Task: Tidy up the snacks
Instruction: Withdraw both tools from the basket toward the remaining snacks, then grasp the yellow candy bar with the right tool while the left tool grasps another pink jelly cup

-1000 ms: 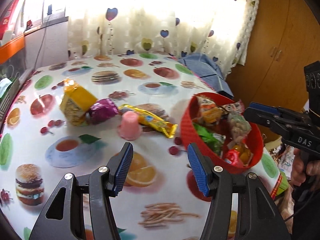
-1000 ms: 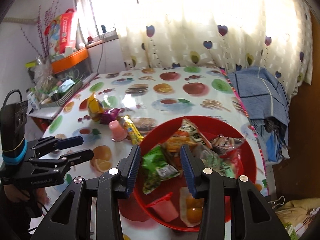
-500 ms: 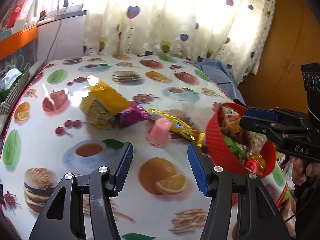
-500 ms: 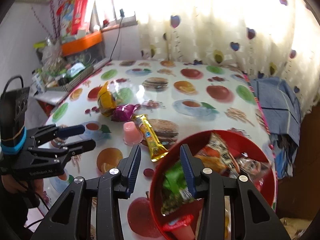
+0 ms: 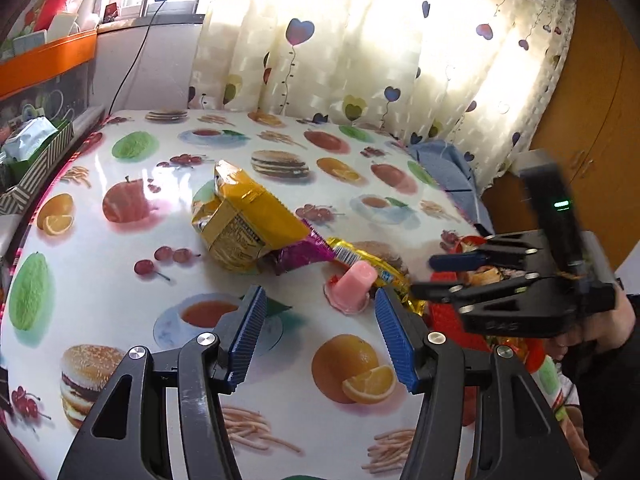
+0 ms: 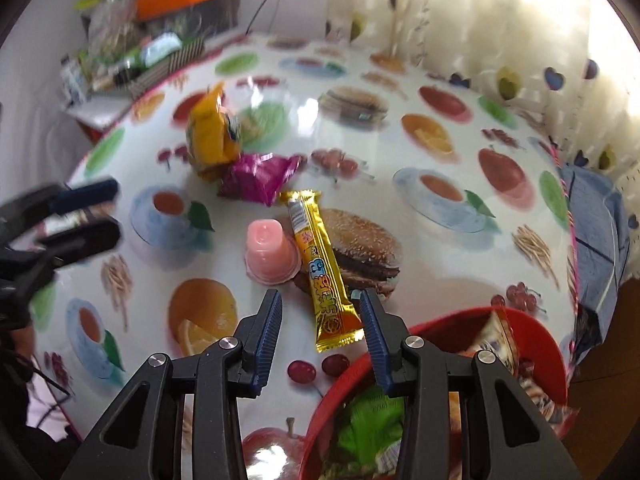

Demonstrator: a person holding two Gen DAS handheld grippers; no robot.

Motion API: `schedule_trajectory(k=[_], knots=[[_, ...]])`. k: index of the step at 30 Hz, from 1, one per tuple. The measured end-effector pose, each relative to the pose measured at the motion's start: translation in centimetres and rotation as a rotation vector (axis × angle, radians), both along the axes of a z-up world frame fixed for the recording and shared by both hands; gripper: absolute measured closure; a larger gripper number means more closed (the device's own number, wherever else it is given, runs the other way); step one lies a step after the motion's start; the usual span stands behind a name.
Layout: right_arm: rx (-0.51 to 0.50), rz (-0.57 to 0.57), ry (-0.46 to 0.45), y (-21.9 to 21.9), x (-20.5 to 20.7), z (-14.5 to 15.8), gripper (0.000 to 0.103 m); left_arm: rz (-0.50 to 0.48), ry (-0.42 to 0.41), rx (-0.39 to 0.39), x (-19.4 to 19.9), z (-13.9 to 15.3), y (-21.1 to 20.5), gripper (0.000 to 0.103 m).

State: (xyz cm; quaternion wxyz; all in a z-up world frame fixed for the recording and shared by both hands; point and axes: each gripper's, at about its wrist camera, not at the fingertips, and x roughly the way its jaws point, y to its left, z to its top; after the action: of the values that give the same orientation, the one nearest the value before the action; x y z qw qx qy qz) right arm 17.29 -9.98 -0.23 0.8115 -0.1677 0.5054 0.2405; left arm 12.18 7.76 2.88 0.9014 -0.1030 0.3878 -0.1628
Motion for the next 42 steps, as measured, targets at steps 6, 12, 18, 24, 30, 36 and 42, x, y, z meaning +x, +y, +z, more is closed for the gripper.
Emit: schedule_trajectory(k=[6,12,18,24,30,36,42], knots=[[-0.108,0.015,0.087,1.7,2.7,-2.4,0.067,-0.004,-0.011,0.008,0.2,0.3,0.2,0.045],[-0.134,0.030,0.143,2.4,3.7,-4.8,0.083,-0.023,-0.028,0.031,0.1,-1.0,-0.4,0.045],[-0.106,0.103,0.141,4.1,0.6,-4.7,0.083,-0.062,0.021,0.043,-0.2,-4.0,-0.9,0.045],[-0.036,0.148,0.155,5.5,-2.9,-4.7,0.083,-0.072,0.029,0.066,-0.6,-5.2,-1.0,0.045],[-0.045,0.083,0.104,4.7,-4.2,-4.5,0.083,-0.044,0.090,0.075,0.7,-7.0,-1.8,0.045],[-0.015,0.000,0.063,3.4,-3.6,-4.1,0.083,-0.012,0.095,0.119,1.8,-7.5,-3.4,0.066],[0.032,-0.043,0.027,2.5,-3.8,-3.4,0.083,-0.006,0.083,0.121,1.2,-7.1,-3.5,0.073]])
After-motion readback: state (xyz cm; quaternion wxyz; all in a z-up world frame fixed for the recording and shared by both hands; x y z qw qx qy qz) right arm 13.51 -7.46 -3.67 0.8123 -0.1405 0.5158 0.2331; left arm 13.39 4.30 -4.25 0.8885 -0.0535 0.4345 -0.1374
